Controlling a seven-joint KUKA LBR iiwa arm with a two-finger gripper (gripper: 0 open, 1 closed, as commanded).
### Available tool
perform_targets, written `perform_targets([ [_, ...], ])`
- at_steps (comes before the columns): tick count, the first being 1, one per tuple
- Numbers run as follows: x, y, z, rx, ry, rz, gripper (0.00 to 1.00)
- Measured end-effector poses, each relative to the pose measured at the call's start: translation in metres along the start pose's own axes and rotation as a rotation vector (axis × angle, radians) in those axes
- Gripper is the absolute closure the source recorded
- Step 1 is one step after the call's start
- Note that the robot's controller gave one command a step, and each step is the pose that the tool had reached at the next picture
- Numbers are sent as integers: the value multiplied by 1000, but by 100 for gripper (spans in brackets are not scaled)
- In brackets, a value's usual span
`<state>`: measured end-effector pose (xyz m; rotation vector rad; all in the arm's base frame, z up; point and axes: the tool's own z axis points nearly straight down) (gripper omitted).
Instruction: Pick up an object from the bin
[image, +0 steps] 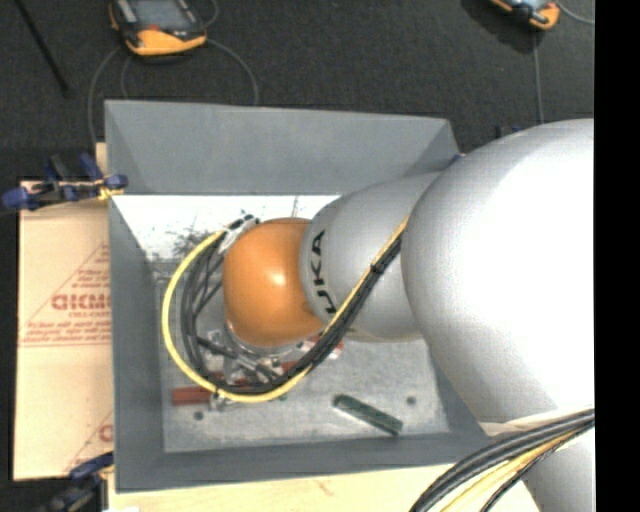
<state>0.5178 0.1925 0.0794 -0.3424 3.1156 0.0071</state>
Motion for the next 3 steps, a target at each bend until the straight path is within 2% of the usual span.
perform_targets([
  [1,6,-67,-1,-1,-10,-170,100],
  [2,6,-67,-1,-1,-10,-170,100],
  [3,15,-67,-184,5,-4,-152,100],
])
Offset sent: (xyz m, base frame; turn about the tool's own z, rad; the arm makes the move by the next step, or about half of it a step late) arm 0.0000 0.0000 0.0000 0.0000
